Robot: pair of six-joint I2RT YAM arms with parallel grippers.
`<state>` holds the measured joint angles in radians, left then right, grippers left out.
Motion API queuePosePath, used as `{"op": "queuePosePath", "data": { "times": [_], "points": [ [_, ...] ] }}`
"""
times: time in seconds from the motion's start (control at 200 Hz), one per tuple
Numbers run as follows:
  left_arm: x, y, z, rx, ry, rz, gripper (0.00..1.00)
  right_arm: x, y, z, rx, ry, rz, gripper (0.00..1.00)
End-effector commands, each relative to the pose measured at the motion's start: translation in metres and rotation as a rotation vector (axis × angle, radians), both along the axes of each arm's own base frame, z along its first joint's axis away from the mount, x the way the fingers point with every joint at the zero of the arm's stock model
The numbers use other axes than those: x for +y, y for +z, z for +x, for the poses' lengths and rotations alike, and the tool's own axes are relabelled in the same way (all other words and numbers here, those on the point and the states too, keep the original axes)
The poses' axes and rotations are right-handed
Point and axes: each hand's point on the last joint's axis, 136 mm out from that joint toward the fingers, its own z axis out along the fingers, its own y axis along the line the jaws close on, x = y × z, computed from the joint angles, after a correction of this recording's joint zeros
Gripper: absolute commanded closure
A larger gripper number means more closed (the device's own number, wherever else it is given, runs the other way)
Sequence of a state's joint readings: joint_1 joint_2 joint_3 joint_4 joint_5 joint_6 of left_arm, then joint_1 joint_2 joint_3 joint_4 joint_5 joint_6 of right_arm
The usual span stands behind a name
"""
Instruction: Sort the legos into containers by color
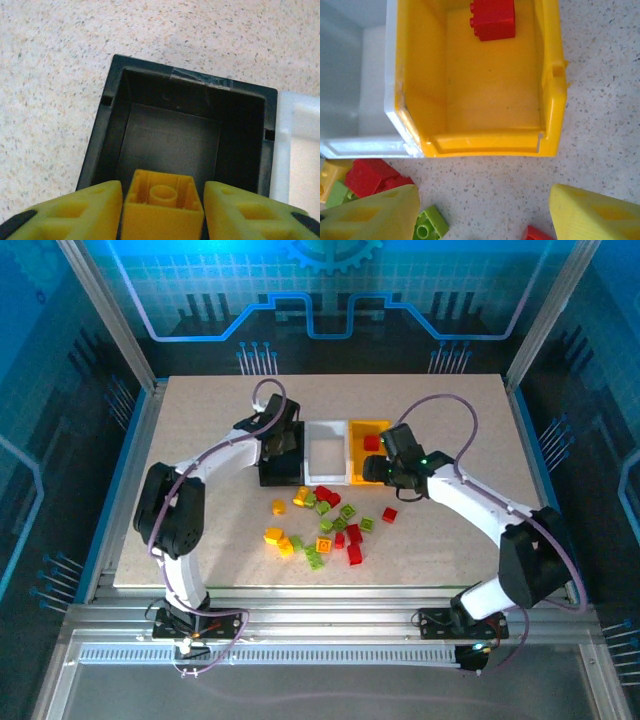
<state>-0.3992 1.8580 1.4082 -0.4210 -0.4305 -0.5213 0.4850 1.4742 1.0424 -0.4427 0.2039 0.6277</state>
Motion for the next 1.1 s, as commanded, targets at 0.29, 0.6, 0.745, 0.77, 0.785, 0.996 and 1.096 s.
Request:
{"op": "queuePosePath", "data": {
  "times": [0.29,0.6,0.745,0.77,0.785,0.996,1.096],
  "points": [
    [-0.013,0.060,-0.014,-0.109,-0.038,-0.135,0.01,0.015,-0.014,-0.052,0.107,0.157,0.007,0.25],
    [-0.047,0.082,-0.095,-0.175,-0.197,-0.199,0.01,0.029,-0.056,-0.081,0.225,0.069,0.022,0.25],
    [-0.043,0.068,-0.125,-0.150,-0.204,-0.229,0.01,0.030,-0.070,-0.086,0.232,-0.018,-0.015,0.24],
    [-0.043,0.066,-0.130,-0.148,-0.205,-0.237,0.01,0.031,-0.073,-0.086,0.234,-0.027,-0.019,0.24],
    [-0.041,0.064,-0.132,-0.146,-0.205,-0.240,0.01,0.031,-0.075,-0.086,0.238,-0.032,-0.020,0.24],
    [-0.025,0.056,-0.158,-0.150,-0.191,-0.261,0.01,0.030,-0.086,-0.077,0.263,-0.120,-0.037,0.28],
    [-0.021,0.055,-0.164,-0.157,-0.190,-0.262,0.01,0.031,-0.097,-0.076,0.291,-0.130,-0.040,0.31]
  ]
}}
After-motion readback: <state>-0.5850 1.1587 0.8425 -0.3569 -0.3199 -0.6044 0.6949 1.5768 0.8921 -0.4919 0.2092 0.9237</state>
